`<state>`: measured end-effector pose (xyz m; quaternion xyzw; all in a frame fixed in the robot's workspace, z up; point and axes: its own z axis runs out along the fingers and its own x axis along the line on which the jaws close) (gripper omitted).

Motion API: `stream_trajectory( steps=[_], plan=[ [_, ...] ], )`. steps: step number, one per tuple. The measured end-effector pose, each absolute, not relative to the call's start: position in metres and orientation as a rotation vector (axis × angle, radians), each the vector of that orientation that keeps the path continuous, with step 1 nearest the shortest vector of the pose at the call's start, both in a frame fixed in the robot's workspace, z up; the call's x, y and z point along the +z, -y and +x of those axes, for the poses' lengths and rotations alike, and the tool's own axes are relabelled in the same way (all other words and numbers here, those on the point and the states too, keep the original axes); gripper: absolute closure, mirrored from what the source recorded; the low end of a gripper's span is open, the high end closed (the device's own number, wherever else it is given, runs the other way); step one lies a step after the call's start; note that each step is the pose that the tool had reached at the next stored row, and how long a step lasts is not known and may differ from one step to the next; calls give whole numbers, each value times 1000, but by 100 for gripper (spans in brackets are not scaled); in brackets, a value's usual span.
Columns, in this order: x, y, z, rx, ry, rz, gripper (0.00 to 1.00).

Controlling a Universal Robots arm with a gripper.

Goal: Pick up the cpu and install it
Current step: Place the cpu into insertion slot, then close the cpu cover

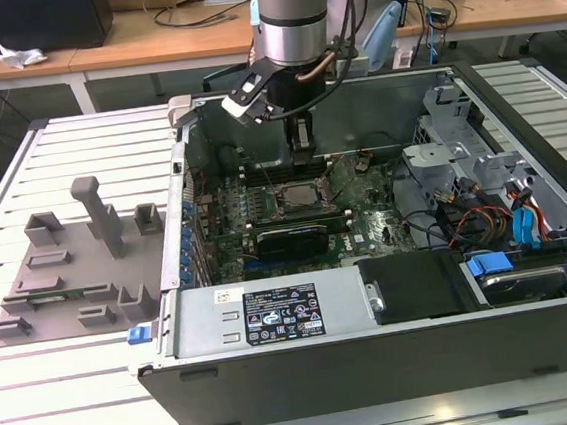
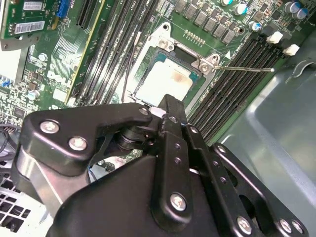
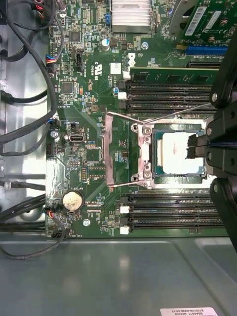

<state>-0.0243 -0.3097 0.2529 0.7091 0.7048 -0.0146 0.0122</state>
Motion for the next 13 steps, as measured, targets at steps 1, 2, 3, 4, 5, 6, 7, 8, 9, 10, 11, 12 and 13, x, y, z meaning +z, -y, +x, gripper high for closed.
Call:
stream_trajectory(
  steps=[1,2,3,4,5,6,7,8,9,10,11,12,13],
  plan=[
    [253,310,-24,-45,-2197,2211,89],
    [253,310,-24,-45,-2197,2211,89],
    [253,310,-24,-45,-2197,2211,89],
    [253,310,-24,-45,-2197,2211,89],
    [253,310,-24,-46,-2197,2211,89],
    [253,310,-24,-46,-2197,2210,89],
    [259,310,-24,-46,-2197,2210,89],
    [267,310,-24,-46,-2197,2210,89],
    [272,310,-24,-46,-2197,2210,89],
    [275,310,-24,-46,-2197,2210,89],
    [276,310,-24,-46,-2197,2210,89],
    [278,310,-24,-46,-2197,2210,89],
    [280,310,-24,-46,-2197,2210,89]
  ],
)
